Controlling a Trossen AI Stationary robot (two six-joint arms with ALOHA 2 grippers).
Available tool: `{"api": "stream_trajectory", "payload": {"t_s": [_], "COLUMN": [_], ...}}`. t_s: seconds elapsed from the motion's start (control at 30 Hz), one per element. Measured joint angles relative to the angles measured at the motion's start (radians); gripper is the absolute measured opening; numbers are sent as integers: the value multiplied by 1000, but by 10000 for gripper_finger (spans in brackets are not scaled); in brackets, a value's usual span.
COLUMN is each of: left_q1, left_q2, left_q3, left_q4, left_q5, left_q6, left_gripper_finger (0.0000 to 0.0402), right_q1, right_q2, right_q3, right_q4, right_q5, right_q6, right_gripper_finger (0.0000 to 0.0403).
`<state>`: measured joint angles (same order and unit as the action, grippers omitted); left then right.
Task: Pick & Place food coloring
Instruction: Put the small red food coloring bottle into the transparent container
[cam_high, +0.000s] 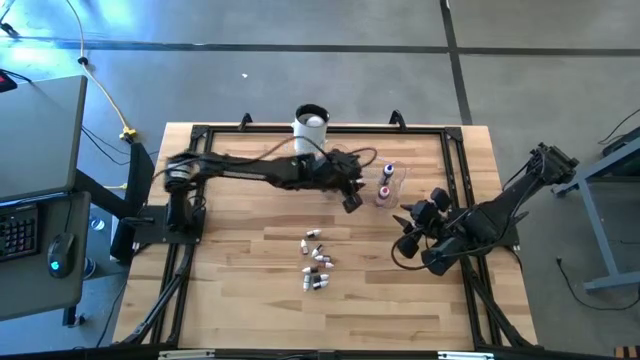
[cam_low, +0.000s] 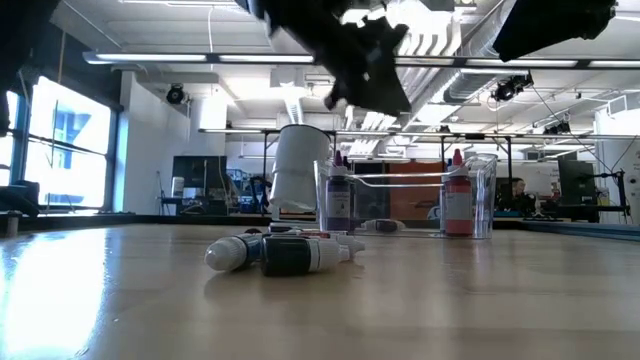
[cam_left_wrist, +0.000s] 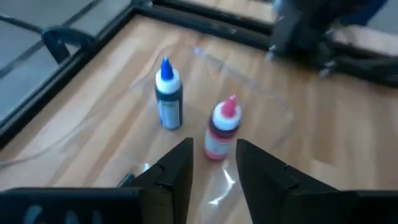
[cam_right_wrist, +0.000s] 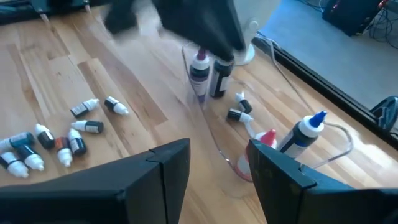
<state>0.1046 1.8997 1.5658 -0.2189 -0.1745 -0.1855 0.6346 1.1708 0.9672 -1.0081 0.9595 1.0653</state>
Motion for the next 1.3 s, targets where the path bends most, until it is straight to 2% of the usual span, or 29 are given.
{"api": "stream_trajectory", "payload": {"t_s": [0.13, 0.27, 0.33, 0.5, 0.63, 0.7, 0.9, 0.97, 1.17, 1.3], "left_q1": [-10, -60, -100, -228, -342, -394, -522, -553, -584, -583], "left_q2": [-135, -245, -292, -393, -482, -524, -663, -697, -762, -764], "left_q3": [1, 0, 1, -35, -105, -153, -384, -463, -644, -689], "left_q4": [-244, -473, -562, -686, -700, -686, -690, -636, -485, -420], "left_q5": [24, -24, -58, -148, -235, -302, -511, -554, -564, -550], "left_q6": [-26, -40, -61, -114, -163, -206, -379, -434, -472, -477], "left_gripper_finger": [102, 99, 99, 99, 99, 98, 98, 98, 98, 98], "right_q1": [-2, -36, -72, -175, -249, -274, -331, -337, -341, -333], "right_q2": [53, 122, 163, 321, 473, 543, 719, 755, 785, 785], "right_q3": [0, 0, 0, 0, 0, 0, 2, -1, 3, 3], "right_q4": [53, 220, 373, 793, 984, 1047, 1219, 1226, 1253, 1254], "right_q5": [-11, -54, -137, -432, -658, -707, -790, -822, -829, -799], "right_q6": [-39, -238, -359, -667, -757, -776, -820, -814, -802, -804], "right_gripper_finger": [155, 155, 155, 155, 155, 155, 155, 155, 144, 135]}}
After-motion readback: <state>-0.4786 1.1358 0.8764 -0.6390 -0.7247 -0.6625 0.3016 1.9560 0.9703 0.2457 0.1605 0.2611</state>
